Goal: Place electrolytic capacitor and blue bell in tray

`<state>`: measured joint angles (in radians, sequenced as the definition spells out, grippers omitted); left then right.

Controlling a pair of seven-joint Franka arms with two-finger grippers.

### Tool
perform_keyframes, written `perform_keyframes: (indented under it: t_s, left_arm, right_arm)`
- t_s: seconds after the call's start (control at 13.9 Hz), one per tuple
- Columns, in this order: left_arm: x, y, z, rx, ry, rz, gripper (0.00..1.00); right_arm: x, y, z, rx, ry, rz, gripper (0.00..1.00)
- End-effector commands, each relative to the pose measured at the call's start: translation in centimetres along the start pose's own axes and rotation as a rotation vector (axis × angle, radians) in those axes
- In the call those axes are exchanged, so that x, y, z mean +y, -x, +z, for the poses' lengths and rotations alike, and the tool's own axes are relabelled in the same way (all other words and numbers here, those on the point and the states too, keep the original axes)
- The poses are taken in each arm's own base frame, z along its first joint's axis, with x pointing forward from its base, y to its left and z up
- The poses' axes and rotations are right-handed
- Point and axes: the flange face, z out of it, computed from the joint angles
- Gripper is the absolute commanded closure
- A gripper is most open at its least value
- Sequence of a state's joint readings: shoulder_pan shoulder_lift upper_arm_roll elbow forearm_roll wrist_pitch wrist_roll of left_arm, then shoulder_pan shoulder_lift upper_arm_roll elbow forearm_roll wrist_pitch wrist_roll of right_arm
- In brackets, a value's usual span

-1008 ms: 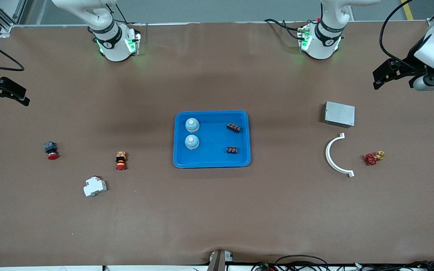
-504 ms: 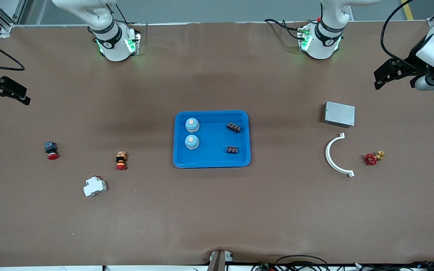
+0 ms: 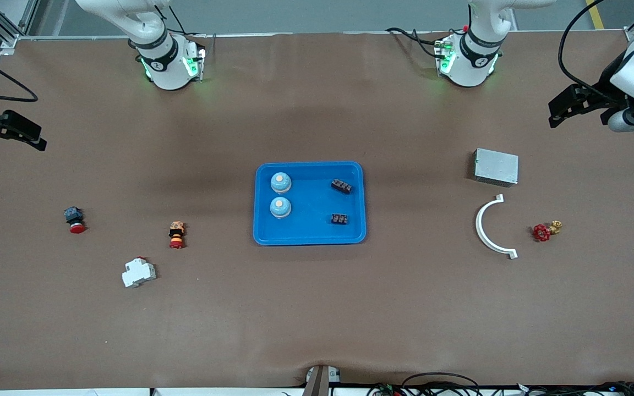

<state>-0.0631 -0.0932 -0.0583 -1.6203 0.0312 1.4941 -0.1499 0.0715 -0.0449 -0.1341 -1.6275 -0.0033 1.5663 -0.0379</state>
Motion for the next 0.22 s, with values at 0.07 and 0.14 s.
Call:
perform_keyframes:
  t_s: [0.07,0.14]
  left_arm:
    - [0.03,-0.17,-0.63,-0.007,0.019,0.019,0.00]
    - [0.05,-0.15,-0.61,-0.008,0.020,0.018,0.00]
  right_arm:
    - [-0.28,-0.07,-0.12,-0.013,0.007,0.009,0.00]
    - [-0.20,-0.11,0.03,-0.016,0.007,0.011,0.00]
